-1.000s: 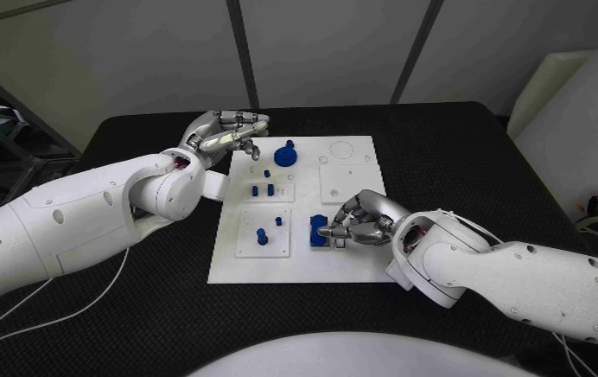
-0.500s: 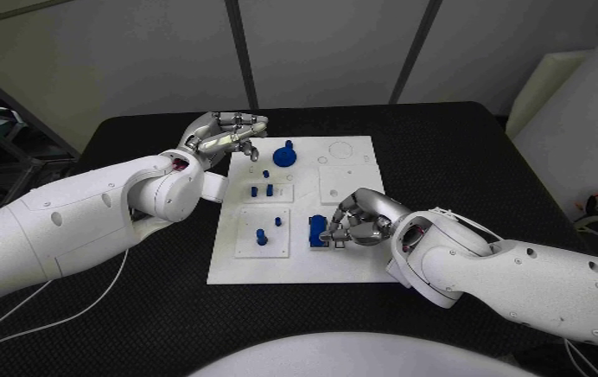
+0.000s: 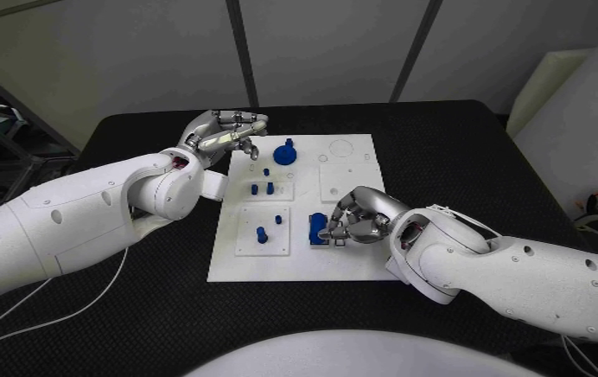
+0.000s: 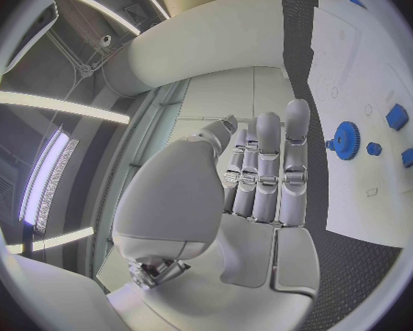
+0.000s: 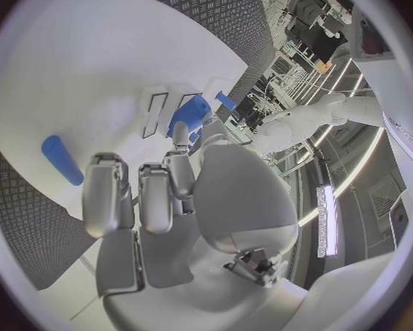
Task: Assemble the parts on the task board
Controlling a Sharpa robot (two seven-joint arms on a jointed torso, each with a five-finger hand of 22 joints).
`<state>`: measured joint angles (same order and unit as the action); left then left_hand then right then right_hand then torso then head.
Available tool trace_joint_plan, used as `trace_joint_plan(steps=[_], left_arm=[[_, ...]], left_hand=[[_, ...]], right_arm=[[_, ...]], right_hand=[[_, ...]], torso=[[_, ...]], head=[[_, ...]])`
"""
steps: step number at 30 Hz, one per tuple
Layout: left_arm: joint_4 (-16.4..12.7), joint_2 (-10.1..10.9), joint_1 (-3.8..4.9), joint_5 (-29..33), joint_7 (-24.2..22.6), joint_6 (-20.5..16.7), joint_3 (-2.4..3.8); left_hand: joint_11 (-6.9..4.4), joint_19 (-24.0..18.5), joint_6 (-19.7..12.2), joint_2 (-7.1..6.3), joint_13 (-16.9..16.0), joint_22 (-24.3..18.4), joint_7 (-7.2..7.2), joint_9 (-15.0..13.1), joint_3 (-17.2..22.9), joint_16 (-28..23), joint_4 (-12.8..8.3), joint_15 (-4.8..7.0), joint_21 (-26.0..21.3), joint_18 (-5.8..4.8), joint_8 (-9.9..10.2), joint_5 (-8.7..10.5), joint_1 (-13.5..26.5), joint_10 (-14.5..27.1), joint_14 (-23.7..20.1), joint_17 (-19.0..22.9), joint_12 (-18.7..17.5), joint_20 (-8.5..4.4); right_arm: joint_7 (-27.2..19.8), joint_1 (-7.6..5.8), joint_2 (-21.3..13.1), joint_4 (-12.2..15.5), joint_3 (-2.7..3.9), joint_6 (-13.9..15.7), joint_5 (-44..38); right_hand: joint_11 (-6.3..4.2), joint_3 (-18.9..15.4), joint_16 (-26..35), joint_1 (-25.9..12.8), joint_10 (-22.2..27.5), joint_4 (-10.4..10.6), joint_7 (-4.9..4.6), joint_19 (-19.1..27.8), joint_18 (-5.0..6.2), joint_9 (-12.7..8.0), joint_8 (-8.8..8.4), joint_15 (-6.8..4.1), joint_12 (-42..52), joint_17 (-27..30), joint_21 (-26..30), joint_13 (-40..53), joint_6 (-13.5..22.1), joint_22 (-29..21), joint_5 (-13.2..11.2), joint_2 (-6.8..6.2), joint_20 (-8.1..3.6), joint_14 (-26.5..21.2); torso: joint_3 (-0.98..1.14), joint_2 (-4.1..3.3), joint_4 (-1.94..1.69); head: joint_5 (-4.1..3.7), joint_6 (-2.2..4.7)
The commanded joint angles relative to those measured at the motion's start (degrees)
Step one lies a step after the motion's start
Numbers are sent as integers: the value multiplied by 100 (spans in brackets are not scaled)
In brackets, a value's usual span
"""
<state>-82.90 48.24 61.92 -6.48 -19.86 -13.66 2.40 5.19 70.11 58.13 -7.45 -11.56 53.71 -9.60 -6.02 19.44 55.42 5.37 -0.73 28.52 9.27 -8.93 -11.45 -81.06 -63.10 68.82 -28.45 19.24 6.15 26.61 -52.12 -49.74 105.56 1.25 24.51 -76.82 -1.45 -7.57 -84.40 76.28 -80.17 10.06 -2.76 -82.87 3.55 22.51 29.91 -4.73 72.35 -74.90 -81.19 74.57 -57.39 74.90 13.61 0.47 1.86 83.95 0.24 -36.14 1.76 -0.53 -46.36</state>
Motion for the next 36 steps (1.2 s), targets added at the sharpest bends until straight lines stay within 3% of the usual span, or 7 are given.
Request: trace_joint_plan(steps=[1, 22, 33, 36], left_arm=[[-7, 8, 6, 12, -4, 66, 2], [-9, 50, 5, 12, 5, 54, -1], [-5, 60, 4, 12, 6, 46, -1], [-2, 60, 2, 12, 5, 47, -2]], left_hand=[[-10, -39, -47, 48, -8, -10, 12, 7, -33, 2, -15, 11, -29, 116, -24, -1, 9, 37, -41, 10, 13, 3], [-10, -38, -49, 50, -9, -12, 12, 8, -33, 3, -18, 11, -30, 116, -25, -2, 4, 41, -43, 12, 17, 3], [-10, -38, -49, 50, -9, -12, 12, 8, -33, 3, -18, 11, -30, 116, -25, -2, 4, 41, -43, 12, 17, 3], [-10, -38, -49, 50, -9, -12, 12, 8, -33, 3, -18, 11, -30, 116, -25, -2, 4, 41, -43, 12, 17, 3]], right_arm=[[106, 1, -16, -39, -8, -149, -67], [3, 1, -49, -100, -9, -374, -30], [-557, 1, -223, 74, -9, 15, 183], [-874, -1, -401, 194, -8, 89, 363]], right_hand=[[-14, 44, -26, 131, -20, -47, 31, -2, -58, 15, 49, -31, 21, -433, -21, -14, 21, 283, 37, 32, -33, 403], [-13, -9, -25, 218, -19, -104, 27, 3, -58, 57, 110, -32, 11, -441, -15, -4, 69, 282, 60, -65, -40, 404], [20, -76, 4, 134, 40, -42, -17, 45, -43, 54, 91, -10, -85, -394, 37, -73, 159, 219, 56, -79, -28, 393], [80, -64, 25, 173, 111, -30, -99, 77, -33, -29, -89, 29, -190, -362, 77, -149, 371, 169, 117, -34, -5, 385]], torso=[[3, -3, 1], [1, 0, -4], [14, 3, 14], [9, 11, 22]], head=[[0, -11], [16, -82], [30, -87], [24, -81]])
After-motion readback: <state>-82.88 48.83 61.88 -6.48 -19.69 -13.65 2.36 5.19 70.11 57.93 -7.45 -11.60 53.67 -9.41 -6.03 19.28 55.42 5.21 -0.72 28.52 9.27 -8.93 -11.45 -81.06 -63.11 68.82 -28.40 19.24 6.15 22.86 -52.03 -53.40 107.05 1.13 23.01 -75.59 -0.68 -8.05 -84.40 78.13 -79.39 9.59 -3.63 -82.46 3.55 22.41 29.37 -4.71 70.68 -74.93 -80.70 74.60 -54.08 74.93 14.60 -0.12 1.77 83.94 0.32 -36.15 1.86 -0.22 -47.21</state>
